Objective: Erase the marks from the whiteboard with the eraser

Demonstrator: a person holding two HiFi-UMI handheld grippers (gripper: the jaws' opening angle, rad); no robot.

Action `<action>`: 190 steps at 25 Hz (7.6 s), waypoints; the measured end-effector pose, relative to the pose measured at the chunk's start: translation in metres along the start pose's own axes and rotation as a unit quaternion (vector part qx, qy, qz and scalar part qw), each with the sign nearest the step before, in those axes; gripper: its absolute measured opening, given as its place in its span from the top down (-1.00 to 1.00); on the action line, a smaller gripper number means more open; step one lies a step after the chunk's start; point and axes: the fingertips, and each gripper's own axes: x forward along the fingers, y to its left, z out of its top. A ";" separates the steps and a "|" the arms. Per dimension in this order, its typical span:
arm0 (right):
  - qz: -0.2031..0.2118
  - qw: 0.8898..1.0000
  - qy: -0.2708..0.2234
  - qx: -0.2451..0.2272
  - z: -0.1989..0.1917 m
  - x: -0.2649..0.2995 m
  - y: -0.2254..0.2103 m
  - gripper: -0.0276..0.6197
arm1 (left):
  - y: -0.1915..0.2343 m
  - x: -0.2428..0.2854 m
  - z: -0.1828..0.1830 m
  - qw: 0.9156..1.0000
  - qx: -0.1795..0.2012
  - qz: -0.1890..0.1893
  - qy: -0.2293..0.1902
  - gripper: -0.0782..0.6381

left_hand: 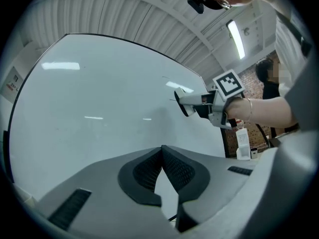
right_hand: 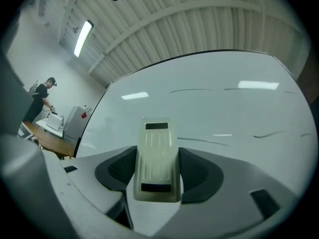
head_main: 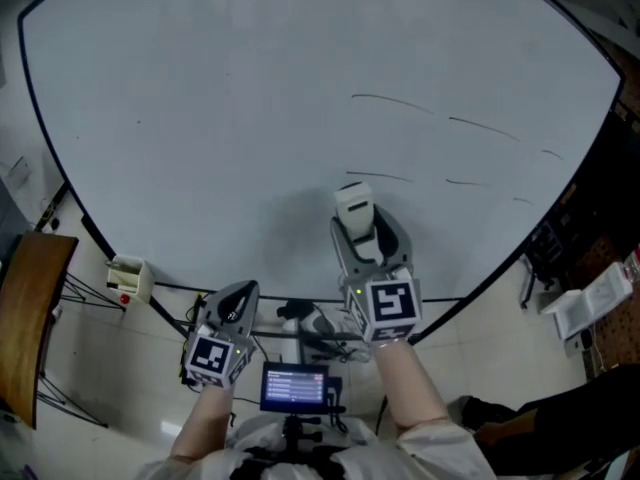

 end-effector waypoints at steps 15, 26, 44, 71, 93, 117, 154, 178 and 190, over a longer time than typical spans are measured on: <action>-0.058 0.998 0.021 -0.015 0.014 0.058 0.015 0.14 | 0.038 0.010 -0.004 1.000 -0.005 0.015 -0.003 0.76; -0.153 0.988 0.018 0.023 0.000 0.010 -0.094 0.14 | 0.016 0.035 -0.003 1.000 -0.004 -0.015 -0.004 0.76; -0.038 0.999 -0.033 -0.018 0.052 0.057 0.006 0.14 | 0.035 0.018 -0.011 0.999 -0.013 0.031 0.002 0.76; -0.217 0.976 -0.017 0.011 0.003 -0.006 -0.131 0.12 | 0.022 0.032 -0.020 1.000 -0.018 -0.009 0.009 0.76; -0.061 0.998 -0.007 -0.015 0.024 0.062 0.019 0.13 | 0.035 0.015 -0.016 1.000 -0.017 0.016 0.009 0.76; -0.103 0.993 0.034 0.050 -0.054 -0.024 -0.056 0.12 | 0.018 0.014 -0.021 0.999 -0.023 -0.021 0.024 0.76; -0.070 0.971 0.208 0.096 -0.188 -0.231 0.064 0.12 | -0.077 -0.071 -0.042 0.998 -0.034 -0.043 0.031 0.76; -0.001 0.981 0.170 0.095 -0.143 -0.316 0.055 0.12 | -0.199 -0.111 -0.016 0.998 -0.026 -0.033 0.042 0.76; -0.010 0.979 0.170 0.114 -0.136 -0.295 0.068 0.12 | -0.161 -0.113 -0.004 0.999 -0.014 -0.034 0.021 0.76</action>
